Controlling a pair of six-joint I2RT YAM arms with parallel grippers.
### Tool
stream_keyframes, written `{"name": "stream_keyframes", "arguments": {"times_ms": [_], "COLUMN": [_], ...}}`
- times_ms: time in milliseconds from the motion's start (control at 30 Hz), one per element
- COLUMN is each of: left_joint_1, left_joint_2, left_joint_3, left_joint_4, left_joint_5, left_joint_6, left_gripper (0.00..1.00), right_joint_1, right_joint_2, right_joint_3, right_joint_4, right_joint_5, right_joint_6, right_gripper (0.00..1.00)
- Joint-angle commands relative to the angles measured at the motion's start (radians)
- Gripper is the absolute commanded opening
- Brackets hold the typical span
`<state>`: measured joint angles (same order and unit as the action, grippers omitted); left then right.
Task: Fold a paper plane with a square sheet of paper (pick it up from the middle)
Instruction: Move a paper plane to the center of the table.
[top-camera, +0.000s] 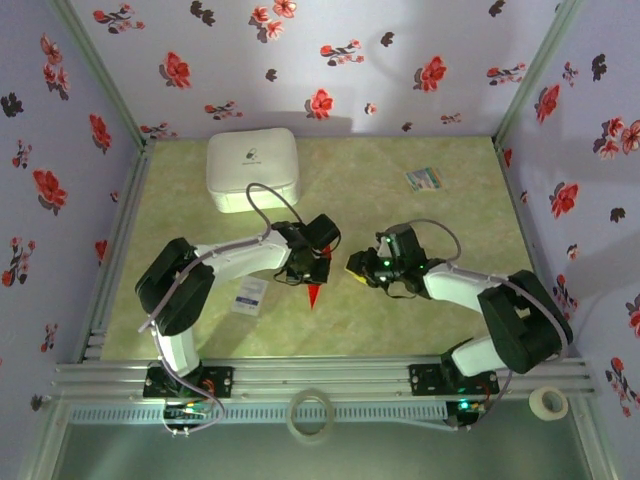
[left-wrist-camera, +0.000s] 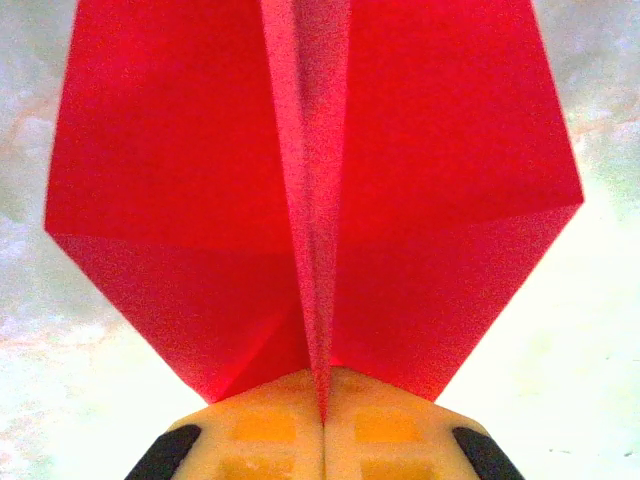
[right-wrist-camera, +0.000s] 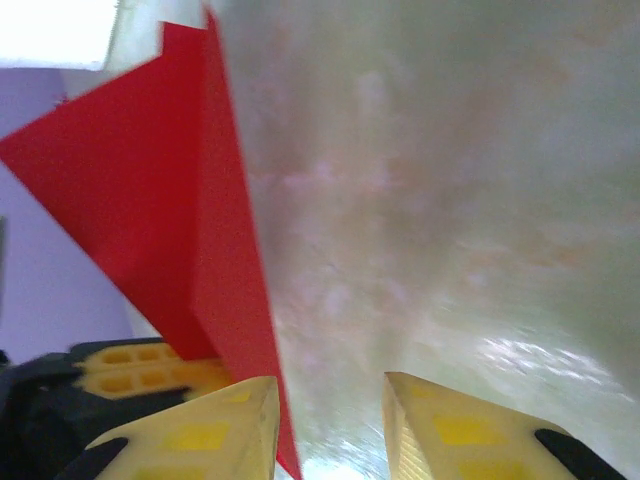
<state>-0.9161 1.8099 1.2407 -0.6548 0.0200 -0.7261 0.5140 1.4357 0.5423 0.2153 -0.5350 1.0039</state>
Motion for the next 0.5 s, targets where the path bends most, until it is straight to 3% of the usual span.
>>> {"name": "stream_keyframes", "arguments": {"times_ms": [0,233,467], "left_joint_1": [-0.012,-0.018,-0.021], "left_joint_2": [0.009,0.013,0.017], "left_joint_3": [-0.021,-0.030,-0.030], "left_joint_4": [0.015,0.028,0.029], "left_joint_5": [0.012,0.020,0.022], "left_joint_6": [-0.004,-0.007,-0.002], "left_gripper": [0.06,0.07,0.08], "right_joint_1": [0.014,0.036,0.049], "right_joint_2": [0.044,0.130,0.213], "right_joint_3": [0.042,0.073,0.090], "right_joint_4": [0.112,0.185,0.171], "right_joint_5": [-0.032,-0.052,-0.075], "right_joint_6": [0.061,0.091,0.057], "right_gripper": [0.34,0.36,0.25]}}
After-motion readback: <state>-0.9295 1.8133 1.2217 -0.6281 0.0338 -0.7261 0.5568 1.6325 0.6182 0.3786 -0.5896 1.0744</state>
